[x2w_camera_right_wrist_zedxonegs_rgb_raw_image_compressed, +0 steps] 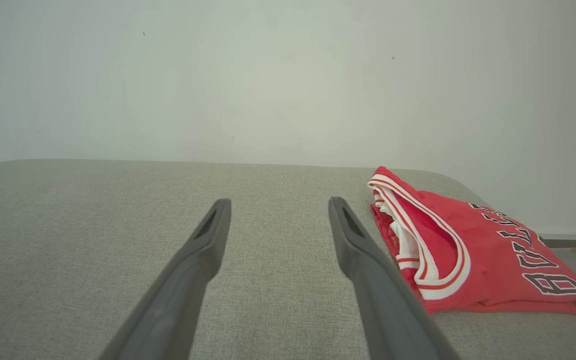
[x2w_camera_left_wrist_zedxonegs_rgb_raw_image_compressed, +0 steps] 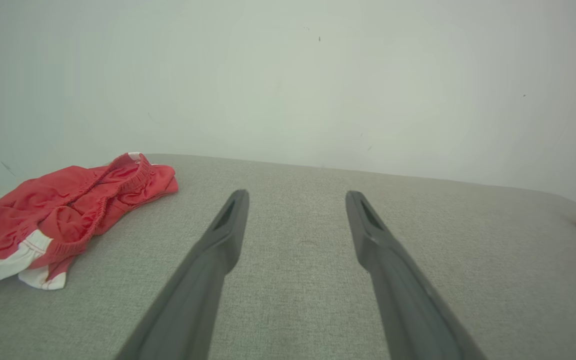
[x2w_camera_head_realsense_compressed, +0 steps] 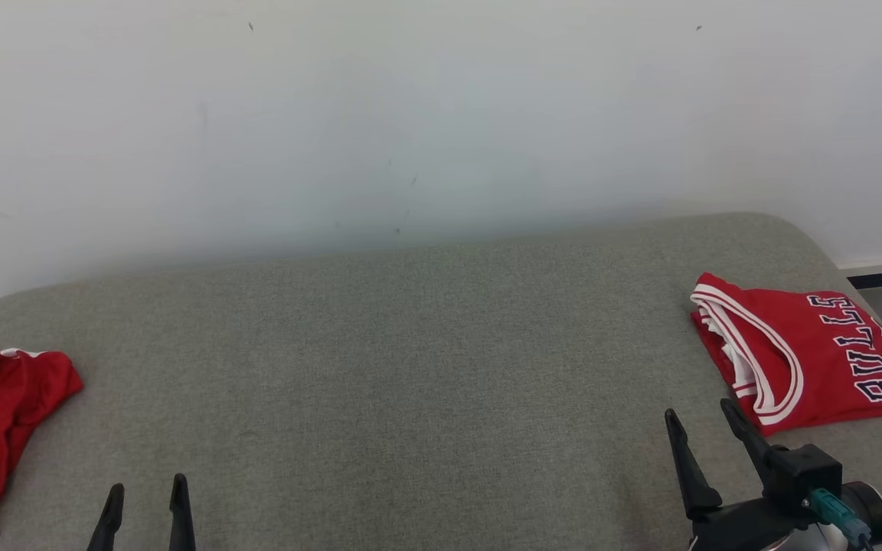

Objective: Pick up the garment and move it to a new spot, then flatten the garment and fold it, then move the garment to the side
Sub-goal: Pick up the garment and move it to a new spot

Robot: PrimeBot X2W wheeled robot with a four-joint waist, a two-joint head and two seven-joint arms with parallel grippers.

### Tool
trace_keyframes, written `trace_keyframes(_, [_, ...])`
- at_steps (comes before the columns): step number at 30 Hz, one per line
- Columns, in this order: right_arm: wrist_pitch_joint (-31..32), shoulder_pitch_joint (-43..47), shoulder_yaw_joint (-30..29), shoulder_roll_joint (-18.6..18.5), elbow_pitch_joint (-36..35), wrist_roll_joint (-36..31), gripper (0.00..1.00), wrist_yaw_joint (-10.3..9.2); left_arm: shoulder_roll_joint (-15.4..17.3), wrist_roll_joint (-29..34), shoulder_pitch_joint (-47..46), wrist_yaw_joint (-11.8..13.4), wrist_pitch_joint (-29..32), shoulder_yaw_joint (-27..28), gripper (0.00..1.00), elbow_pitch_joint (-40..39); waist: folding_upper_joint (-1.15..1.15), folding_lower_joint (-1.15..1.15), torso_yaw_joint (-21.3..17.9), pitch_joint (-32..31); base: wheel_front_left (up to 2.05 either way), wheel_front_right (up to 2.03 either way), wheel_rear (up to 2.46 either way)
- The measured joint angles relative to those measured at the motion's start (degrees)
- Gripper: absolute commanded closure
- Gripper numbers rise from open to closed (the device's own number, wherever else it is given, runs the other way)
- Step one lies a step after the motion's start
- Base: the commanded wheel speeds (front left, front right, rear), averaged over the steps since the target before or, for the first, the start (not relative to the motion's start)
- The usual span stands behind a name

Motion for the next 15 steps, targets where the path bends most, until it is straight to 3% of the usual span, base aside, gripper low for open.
trace_keyframes(15, [-0.2, -0.2, 0.3, 0.5, 0.4, -0.6, 0.00, 0.00, -0.1, 0.1, -0.5, 0.1, 0.0, -0.1, 0.00, -0.7, 0.00, 0.00, 1.3, 0.7, 0.00, 0.00, 0.00])
